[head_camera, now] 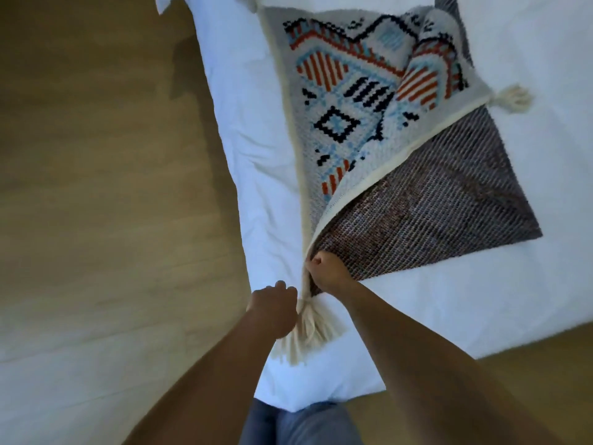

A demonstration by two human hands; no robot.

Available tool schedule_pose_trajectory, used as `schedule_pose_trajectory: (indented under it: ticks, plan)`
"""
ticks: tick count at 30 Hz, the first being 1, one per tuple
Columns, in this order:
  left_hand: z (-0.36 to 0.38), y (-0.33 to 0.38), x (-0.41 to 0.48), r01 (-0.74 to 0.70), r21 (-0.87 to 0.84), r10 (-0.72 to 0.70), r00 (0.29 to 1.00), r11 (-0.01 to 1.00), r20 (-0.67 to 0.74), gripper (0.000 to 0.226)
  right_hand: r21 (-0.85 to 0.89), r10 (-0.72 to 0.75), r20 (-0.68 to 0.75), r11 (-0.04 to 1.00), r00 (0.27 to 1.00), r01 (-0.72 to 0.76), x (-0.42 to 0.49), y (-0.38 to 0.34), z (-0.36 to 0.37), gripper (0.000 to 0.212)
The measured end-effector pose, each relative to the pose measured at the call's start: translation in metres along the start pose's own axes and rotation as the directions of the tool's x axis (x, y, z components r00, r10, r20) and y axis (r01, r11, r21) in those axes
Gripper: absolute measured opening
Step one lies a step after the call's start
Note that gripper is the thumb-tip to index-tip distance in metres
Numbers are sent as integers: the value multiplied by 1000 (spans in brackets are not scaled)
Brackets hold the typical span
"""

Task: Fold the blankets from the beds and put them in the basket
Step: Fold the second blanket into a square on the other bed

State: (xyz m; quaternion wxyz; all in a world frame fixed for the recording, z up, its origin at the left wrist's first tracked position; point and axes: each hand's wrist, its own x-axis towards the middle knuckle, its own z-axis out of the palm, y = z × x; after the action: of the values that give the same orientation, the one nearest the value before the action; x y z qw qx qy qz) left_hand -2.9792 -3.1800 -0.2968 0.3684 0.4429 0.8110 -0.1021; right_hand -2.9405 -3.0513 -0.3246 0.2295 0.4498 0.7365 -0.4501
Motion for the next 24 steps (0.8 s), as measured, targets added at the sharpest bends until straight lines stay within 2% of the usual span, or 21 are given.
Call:
schedule_pose_trajectory:
  ticks: [5,8,11,13,15,18,24]
  plan:
    - [-89,-8,29,-76,121,88,991,990,-98,18,104,75,-69,992,995,-68,0,-13,-41,31]
    - [-142,-2,53,-134,159,151,984,978,-98,22,222,142,-120,969,983,-113,8,-22,-74,32]
    - [-192,3,74,-190,185,214,970,964,-114,26,340,205,-147,929,968,-145,15,-37,-105,20]
    - [-220,1,86,-247,191,271,957,950,-108,29,401,234,-194,905,953,-141,20,-49,-122,26]
    - [-241,-8,98,-316,206,339,936,926,-90,28,462,262,-260,879,929,-118,22,-64,-134,29]
    - [-274,-31,114,-396,271,427,902,877,-66,26,548,341,-363,831,867,-97,21,-82,-148,20]
    - [-331,-40,138,-498,410,547,837,764,-3,28,629,433,-467,776,771,-54,17,-112,-174,17]
